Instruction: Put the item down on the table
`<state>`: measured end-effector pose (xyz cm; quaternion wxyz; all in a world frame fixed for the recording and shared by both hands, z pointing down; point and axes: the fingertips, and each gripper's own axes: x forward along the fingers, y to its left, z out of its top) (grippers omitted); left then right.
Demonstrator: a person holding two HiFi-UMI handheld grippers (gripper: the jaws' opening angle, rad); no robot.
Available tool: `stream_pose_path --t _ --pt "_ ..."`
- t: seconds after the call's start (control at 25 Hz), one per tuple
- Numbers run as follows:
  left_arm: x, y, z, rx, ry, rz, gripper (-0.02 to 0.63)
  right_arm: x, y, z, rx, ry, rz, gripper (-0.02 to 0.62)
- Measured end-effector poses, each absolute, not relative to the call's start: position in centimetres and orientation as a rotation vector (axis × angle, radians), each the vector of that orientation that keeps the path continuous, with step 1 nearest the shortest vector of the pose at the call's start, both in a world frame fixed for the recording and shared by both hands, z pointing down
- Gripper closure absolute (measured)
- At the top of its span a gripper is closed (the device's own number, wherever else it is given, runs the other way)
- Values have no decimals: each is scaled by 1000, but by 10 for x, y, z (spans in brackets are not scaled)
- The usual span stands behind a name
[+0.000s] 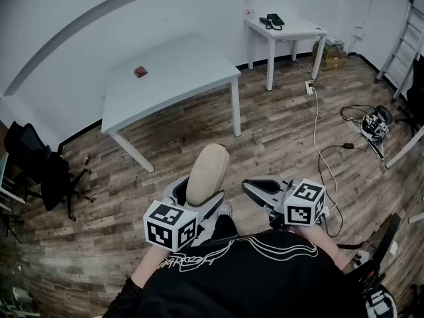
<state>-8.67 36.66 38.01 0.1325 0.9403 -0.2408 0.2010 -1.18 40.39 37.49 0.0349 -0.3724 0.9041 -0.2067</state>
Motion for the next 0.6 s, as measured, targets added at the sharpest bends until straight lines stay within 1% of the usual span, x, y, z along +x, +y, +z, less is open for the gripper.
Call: stream_pose_path --t 0.28,0.6 --pt "-57 268 407 2712 -632 589 216 17 308 401 -1211 2738 -693 586" --pt "-41 105 425 2662 -602 616 216 37 146 419 -1244 2703 -795 586"
